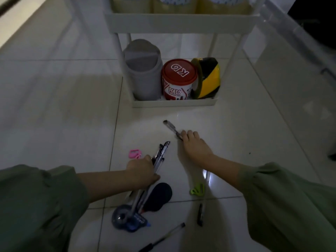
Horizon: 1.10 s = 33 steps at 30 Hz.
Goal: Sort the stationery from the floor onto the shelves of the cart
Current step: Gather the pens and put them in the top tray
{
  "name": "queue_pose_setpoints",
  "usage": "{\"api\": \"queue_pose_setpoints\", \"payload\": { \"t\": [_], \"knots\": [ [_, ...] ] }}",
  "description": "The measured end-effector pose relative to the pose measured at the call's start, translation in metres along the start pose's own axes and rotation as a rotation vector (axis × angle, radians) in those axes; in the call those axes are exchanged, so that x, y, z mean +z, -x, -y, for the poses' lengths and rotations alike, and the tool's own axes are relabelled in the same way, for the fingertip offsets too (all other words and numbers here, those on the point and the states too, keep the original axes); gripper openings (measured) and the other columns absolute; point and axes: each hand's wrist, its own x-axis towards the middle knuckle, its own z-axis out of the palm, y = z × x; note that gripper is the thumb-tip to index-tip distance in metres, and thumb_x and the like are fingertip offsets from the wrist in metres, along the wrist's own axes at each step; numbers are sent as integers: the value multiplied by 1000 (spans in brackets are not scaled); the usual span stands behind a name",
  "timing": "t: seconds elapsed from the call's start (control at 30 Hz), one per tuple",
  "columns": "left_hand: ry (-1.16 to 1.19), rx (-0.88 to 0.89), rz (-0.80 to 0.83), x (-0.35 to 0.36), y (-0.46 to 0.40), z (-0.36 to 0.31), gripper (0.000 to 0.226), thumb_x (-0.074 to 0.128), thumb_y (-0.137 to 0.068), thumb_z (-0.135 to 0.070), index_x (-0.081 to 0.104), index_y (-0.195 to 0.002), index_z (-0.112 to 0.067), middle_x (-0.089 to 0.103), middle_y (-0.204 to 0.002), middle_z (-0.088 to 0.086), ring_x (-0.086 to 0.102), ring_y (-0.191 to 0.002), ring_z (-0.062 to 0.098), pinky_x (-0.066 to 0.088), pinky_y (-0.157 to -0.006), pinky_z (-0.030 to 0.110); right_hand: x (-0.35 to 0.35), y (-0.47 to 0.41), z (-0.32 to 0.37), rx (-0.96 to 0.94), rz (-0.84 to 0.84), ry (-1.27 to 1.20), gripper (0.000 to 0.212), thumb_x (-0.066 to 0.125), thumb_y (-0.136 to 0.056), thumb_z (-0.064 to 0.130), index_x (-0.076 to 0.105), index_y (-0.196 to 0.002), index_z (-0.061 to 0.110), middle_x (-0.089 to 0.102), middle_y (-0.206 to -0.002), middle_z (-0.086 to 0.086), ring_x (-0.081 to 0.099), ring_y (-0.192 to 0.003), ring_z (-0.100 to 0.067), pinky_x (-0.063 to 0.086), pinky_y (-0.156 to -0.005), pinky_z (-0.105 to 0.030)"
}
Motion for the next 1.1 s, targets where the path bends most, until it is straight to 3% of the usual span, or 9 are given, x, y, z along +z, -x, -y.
{"api": "queue_pose_setpoints", "payload": {
  "t": [0.07, 0.13, 0.27, 0.37, 0.43, 0.57, 0.77, 0.93, 1.1],
  "knots": [
    [18, -9, -31, 3, 0, -2, 47, 44, -93, -38, 38, -121, -1, 55, -103, 9, 56, -112, 28, 39, -79, 28, 3, 1, 1, -12, -60, 2, 42, 26, -98, 5, 31, -138, -8, 47, -124, -24, 51, -113, -35, 49, -82, -41],
    [77, -31, -51, 8, 0, -1, 42, 47, -90, -30, 37, -120, 0, 57, -114, 12, 56, -111, 29, 42, -81, 30, 1, 5, 1, 33, 5, -40, 40, 24, -100, 6, 25, -139, -2, 43, -131, -22, 46, -119, -33, 45, -90, -40],
    [150, -19, -55, 16, 4, 7, 34, 48, -90, -14, 39, -118, 4, 52, -125, 20, 55, -114, 33, 45, -86, 35, -10, 12, 3, 200, 96, -337, 33, 34, -100, 20, 40, -125, -2, 52, -125, -22, 54, -111, -35, 41, -79, -35],
    [426, 40, -45, 15, 4, 19, 11, 47, -92, -11, 40, -94, -4, 56, -96, 13, 58, -92, 29, 39, -64, 27, -9, 21, -4, 371, 95, -679, 46, 43, -97, 36, 49, -118, -4, 56, -122, -22, 56, -110, -35, 43, -83, -33],
    [604, 67, -69, 11, 5, 22, 25, 47, -93, -11, 33, -72, -12, 42, -70, 2, 47, -65, 16, 31, -49, 20, -4, 34, -11, 494, 29, -814, 43, 49, -93, 35, 53, -114, -3, 59, -115, -21, 58, -103, -34, 43, -78, -32],
    [939, 67, -98, 7, 10, 17, 31, 44, -93, -4, 31, -67, -14, 44, -65, 7, 44, -53, 12, 35, -35, 8, 9, 65, -26, 606, 84, -844, 42, 60, -85, 42, 55, -90, 1, 55, -81, -10, 52, -67, -20, 34, -50, -26],
    [1144, 41, -22, 11, 7, 3, 6, 44, -92, -4, 42, -87, -3, 49, -65, 7, 49, -52, 14, 44, -46, 17, 10, 72, -18, 521, 189, -590, 39, 54, -91, 42, 41, -68, 13, 50, -84, -7, 54, -82, -26, 32, -49, -26],
    [1292, 54, 46, 7, 15, -3, 21, 42, -97, -10, 40, -76, -11, 49, -67, 8, 49, -54, 16, 48, -46, 20, -6, 63, -10, 522, 129, -614, 42, 47, -93, 44, 42, -65, 13, 45, -66, -2, 47, -65, -21, 28, -47, -23],
    [1536, 69, 27, -3, 26, -8, 24, 42, -98, -13, 45, -74, -9, 50, -62, 7, 53, -45, 11, 52, -48, 25, -46, 57, -6, 543, -95, -1234, 36, 40, -97, 21, 50, -65, 9, 62, -69, -12, 57, -54, -18, 46, -52, -21]
  ]
}}
